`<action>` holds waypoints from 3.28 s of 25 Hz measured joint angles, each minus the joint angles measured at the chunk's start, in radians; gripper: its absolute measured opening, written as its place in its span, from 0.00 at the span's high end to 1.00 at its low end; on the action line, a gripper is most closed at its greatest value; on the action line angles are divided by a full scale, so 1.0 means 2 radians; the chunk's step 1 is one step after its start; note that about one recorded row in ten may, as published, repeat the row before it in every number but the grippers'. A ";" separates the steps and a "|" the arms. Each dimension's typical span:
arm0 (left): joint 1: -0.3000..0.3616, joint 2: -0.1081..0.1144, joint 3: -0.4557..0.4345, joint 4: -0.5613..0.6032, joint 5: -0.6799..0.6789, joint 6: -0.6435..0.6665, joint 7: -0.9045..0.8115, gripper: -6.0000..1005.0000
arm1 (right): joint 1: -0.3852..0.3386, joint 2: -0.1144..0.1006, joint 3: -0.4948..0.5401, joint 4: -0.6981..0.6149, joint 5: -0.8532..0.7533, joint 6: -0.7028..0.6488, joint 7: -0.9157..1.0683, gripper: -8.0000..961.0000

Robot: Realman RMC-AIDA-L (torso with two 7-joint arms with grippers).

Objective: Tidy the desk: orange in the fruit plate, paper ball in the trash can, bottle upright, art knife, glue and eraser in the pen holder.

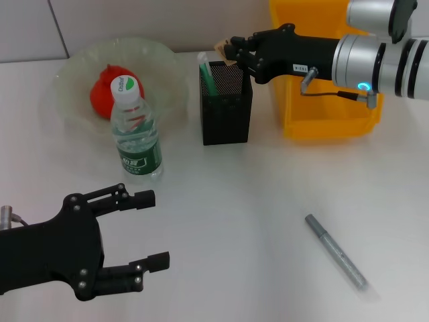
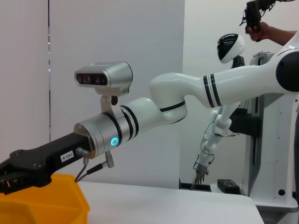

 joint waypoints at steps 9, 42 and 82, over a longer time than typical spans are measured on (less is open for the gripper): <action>-0.003 0.000 0.000 0.000 0.000 0.001 0.000 0.21 | -0.004 0.000 0.000 0.022 -0.001 0.010 -0.004 0.74; -0.006 -0.002 0.000 0.000 0.012 0.002 -0.004 0.21 | 0.008 0.002 -0.007 0.040 -0.001 0.037 -0.012 0.70; -0.006 -0.002 -0.003 -0.003 0.012 0.001 -0.004 0.21 | -0.146 0.000 -0.002 -0.143 0.026 -0.112 0.032 0.26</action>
